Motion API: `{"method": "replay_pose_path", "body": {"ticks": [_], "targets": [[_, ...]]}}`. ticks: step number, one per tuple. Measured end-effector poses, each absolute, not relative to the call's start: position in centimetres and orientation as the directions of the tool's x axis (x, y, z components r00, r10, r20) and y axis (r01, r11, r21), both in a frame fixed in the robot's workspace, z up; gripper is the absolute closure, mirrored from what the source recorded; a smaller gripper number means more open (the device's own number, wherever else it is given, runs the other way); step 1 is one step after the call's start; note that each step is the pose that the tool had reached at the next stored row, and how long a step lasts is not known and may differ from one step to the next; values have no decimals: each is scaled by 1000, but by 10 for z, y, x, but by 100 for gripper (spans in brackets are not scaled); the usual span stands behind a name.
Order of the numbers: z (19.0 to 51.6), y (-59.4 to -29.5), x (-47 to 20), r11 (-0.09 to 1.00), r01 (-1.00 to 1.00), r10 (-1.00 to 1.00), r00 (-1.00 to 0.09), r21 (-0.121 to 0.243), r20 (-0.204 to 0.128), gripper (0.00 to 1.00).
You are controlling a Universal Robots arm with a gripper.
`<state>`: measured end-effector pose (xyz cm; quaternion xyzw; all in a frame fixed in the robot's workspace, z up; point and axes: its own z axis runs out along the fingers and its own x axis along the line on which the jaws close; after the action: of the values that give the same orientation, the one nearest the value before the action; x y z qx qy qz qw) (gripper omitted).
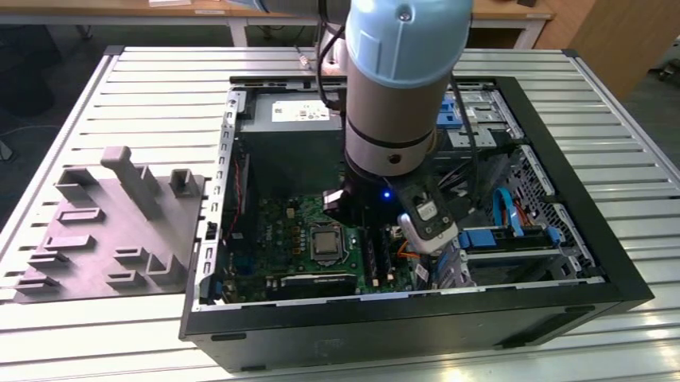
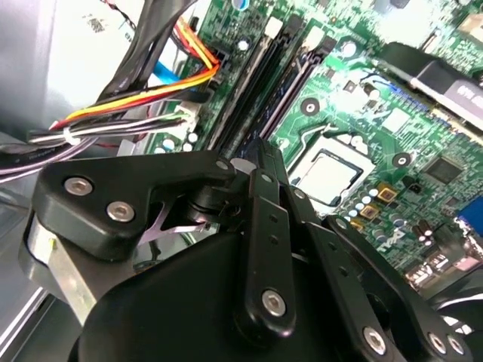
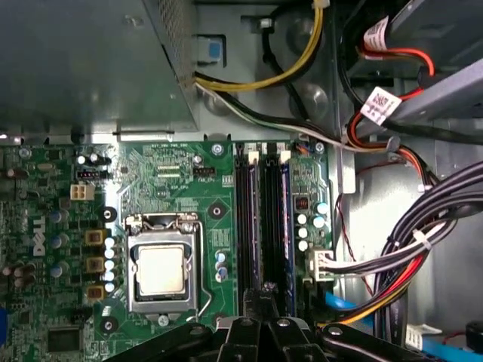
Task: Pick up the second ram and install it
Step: 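Press down the second ram until it locks into place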
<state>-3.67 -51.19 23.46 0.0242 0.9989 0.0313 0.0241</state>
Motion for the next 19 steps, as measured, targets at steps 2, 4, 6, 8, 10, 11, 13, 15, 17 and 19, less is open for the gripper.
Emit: {"method": "replay_pose_path", "body": {"ticks": [2, 4, 6, 8, 10, 11, 13, 15, 17, 19], "targets": [[234, -512, -37, 998, 50, 52, -998, 49, -47, 90], [234, -512, -37, 998, 50, 53, -997, 46, -47, 90], [232, -513, -37, 998, 51, 53, -997, 46, -47, 90], [231, -514, -37, 998, 50, 53, -997, 46, -47, 90], [230, -514, -37, 998, 50, 53, -997, 46, -47, 90], [230, -515, -36, 998, 50, 53, -997, 46, -47, 90], [229, -515, -36, 998, 50, 52, -997, 45, -47, 90], [229, -515, -36, 998, 51, 53, -997, 45, -47, 90], [226, -515, -36, 998, 50, 53, -997, 45, -47, 90], [225, -515, -36, 998, 50, 53, -997, 45, -47, 90]]}}
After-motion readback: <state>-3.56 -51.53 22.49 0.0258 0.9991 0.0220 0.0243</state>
